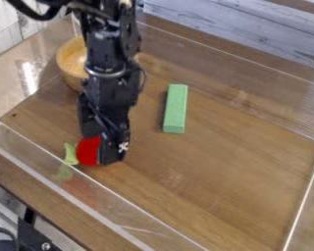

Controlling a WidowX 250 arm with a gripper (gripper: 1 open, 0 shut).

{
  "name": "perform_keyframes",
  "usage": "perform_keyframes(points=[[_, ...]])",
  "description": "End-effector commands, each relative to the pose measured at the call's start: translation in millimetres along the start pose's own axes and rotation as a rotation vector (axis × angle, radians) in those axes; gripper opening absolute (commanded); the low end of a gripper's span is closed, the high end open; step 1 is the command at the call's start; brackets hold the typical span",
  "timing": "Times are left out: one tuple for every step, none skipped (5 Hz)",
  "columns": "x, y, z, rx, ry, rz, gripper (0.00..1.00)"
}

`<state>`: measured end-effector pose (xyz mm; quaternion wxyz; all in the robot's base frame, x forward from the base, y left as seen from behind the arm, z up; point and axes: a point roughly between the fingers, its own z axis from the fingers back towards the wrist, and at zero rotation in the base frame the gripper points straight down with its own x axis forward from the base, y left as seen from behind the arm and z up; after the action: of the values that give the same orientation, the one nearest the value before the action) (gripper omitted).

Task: Move the red object to the right side of the table

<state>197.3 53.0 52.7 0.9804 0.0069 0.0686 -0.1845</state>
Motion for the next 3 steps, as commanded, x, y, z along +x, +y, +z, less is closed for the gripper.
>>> perform_keyframes(points=[[3.3,2.6,9.1,0.034,-0.036,-0.067,1.00],[4.7,2.2,10.8,0.043,-0.037,-0.140,1.00],[7.4,2.9,3.8,0.047,-0.040,-0.160,1.00]])
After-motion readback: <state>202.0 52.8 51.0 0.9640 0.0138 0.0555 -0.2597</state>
